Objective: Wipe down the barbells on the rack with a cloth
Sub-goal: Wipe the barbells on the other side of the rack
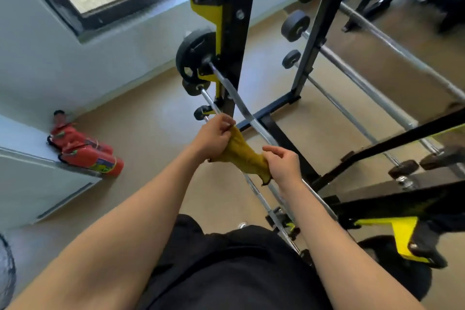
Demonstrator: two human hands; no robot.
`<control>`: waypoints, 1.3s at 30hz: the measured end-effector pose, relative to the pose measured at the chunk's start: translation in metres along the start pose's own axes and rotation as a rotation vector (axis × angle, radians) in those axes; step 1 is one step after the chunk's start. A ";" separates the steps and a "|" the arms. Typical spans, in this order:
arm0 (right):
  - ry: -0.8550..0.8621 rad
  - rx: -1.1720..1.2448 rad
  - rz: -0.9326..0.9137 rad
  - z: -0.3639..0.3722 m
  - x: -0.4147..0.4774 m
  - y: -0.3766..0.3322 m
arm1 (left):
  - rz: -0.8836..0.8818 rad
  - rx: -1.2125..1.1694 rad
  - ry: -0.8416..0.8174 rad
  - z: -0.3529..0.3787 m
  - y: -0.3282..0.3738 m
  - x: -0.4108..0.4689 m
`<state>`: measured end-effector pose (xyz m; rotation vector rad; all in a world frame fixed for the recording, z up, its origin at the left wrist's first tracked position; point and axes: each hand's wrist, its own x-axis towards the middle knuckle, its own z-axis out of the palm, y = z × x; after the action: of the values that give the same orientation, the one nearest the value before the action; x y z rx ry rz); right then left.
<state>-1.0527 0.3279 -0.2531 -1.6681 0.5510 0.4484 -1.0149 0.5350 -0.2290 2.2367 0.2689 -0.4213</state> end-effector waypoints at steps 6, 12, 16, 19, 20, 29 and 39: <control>0.207 -0.151 -0.233 0.016 0.045 -0.010 | 0.139 0.050 -0.210 -0.002 0.010 0.090; 0.532 -0.412 -0.202 0.035 0.091 0.000 | 0.336 0.272 -0.535 0.003 0.016 0.162; 0.546 -0.483 0.060 0.043 0.110 0.022 | 0.459 0.487 -0.724 0.025 0.005 0.192; 0.673 -0.657 0.188 0.046 0.108 0.029 | 0.519 0.572 -0.738 0.036 -0.002 0.205; 0.712 -0.767 0.185 0.048 0.108 0.030 | 0.531 0.592 -0.697 0.037 -0.001 0.208; 0.198 -1.243 -0.070 0.086 0.173 0.010 | 0.611 0.601 -0.356 0.032 0.014 0.247; 0.076 -1.130 -0.137 0.063 0.185 0.012 | 0.619 0.547 -0.308 0.066 0.005 0.233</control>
<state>-0.9088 0.3689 -0.3801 -2.7861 0.2099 0.6541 -0.8129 0.4929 -0.3556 2.5678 -0.7684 -0.5277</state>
